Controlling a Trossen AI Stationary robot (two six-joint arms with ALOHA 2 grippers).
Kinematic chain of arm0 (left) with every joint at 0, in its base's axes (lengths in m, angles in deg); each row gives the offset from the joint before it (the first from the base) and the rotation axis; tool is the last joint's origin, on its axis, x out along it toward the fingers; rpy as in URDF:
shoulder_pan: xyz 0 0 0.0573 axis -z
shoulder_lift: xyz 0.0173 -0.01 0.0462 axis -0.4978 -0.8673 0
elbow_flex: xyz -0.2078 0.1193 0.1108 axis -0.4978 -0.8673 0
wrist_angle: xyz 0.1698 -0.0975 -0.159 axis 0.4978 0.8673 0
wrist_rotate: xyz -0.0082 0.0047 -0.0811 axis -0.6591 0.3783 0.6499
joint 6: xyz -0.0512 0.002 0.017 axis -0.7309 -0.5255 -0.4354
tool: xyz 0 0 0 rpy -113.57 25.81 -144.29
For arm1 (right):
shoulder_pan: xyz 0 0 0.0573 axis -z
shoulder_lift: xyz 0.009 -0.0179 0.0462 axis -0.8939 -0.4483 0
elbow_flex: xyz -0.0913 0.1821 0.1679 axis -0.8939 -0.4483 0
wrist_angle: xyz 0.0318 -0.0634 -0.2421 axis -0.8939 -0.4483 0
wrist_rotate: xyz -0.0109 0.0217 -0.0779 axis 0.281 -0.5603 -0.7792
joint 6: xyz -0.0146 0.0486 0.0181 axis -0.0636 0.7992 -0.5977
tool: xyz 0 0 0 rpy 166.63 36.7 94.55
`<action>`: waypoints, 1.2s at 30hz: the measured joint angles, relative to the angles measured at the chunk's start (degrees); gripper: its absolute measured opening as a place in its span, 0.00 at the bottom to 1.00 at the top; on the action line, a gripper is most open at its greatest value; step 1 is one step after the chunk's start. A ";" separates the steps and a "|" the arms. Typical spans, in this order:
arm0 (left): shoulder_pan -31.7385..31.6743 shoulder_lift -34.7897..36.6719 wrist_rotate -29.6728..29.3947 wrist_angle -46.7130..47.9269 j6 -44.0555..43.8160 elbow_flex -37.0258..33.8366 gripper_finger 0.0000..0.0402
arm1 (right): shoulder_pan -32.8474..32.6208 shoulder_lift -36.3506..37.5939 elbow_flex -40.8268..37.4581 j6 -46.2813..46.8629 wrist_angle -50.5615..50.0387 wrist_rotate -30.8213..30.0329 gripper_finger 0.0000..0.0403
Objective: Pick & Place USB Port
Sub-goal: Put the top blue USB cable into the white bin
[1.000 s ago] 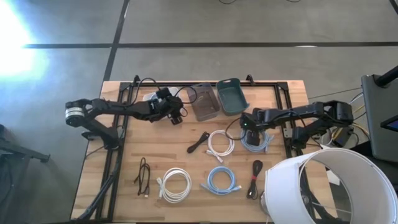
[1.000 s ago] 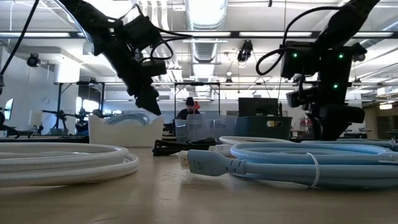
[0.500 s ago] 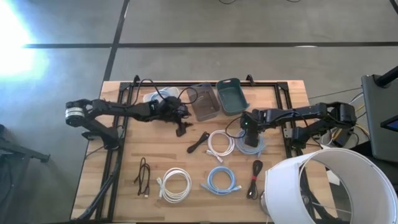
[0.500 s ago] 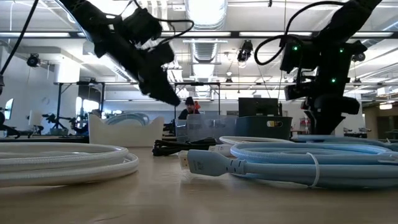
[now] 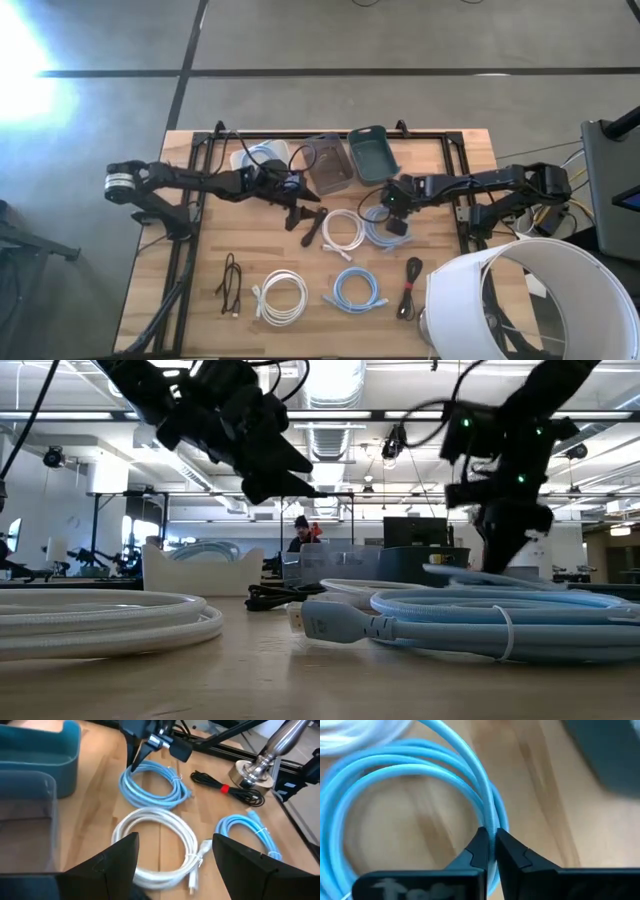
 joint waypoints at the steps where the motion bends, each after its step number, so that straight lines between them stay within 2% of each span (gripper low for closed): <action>1: 0.44 0.00 -0.50 -0.18 -0.46 0.00 0.64 | -0.57 -0.02 0.80 0.00 0.06 -0.13 0.04; 5: 1.76 0.00 -3.58 -0.17 -3.15 0.00 0.64 | -3.11 -0.16 4.28 0.02 0.34 -2.84 0.04; 10: 2.06 0.00 -9.79 -0.92 -7.20 -0.02 0.64 | -6.54 -0.52 7.54 -0.01 0.96 -11.63 0.03; 14: 2.03 -0.02 -13.08 -1.20 -11.56 -0.02 0.64 | -8.54 -0.52 9.68 -0.61 -0.11 -15.42 0.03; 26: 2.18 -3.12 -13.09 -1.19 -16.90 -0.17 0.64 | -10.81 -0.33 22.28 -0.18 -9.33 -31.53 0.03; 31: 2.59 -5.52 -12.11 -2.24 -17.07 -0.20 0.64 | -10.82 -0.28 26.36 -0.22 -7.97 -31.84 0.03; 36: 2.94 -8.01 -6.33 -8.70 -16.87 -0.22 0.64 | -10.78 -0.28 26.95 -2.30 -2.97 -31.65 0.03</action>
